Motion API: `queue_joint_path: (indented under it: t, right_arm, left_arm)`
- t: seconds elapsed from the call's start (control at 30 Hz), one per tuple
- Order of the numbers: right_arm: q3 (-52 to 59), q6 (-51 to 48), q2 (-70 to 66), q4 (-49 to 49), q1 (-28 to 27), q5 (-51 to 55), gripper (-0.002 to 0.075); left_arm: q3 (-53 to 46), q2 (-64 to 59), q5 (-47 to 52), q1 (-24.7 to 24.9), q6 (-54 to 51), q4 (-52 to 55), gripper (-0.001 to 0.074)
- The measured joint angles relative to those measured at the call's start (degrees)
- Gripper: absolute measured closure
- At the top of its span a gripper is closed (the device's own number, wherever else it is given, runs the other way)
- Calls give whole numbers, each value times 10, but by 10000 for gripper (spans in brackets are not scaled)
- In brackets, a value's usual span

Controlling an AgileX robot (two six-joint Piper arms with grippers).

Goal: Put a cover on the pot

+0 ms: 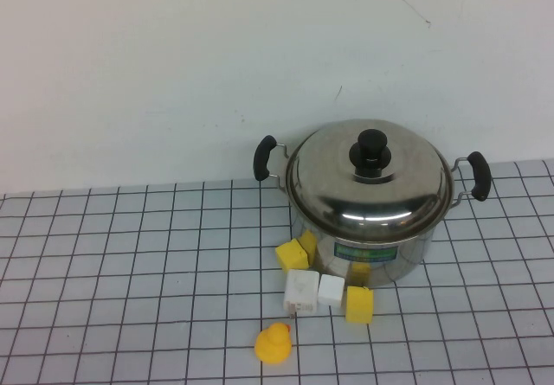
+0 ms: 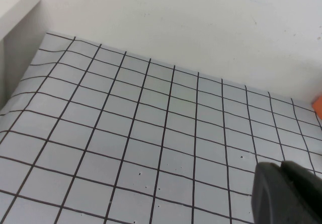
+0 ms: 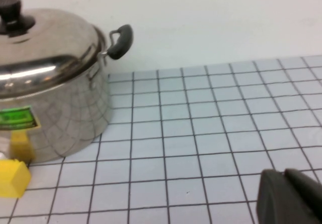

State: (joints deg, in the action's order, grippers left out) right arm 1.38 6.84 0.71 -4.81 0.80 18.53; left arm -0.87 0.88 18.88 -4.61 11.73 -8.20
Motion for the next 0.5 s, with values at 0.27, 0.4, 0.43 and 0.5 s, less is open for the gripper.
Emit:
queue_joint_path:
  t: [0.27, 0.4, 0.43, 0.5]
  right_arm:
    - [-1, -1, 0, -1, 6, 3, 728]
    - [-1, -2, 0, -1, 6, 6, 728]
    - [-1, -2, 0, -1, 6, 6, 728]
    - [-1, -2, 0, -1, 6, 6, 728]
  left_arm:
    - [0, 0, 0, 0, 0, 0, 738]
    - [0, 0, 0, 0, 1, 0, 738]
    - [0, 0, 0, 0, 2, 0, 738]
    - [0, 0, 0, 0, 2, 0, 738]
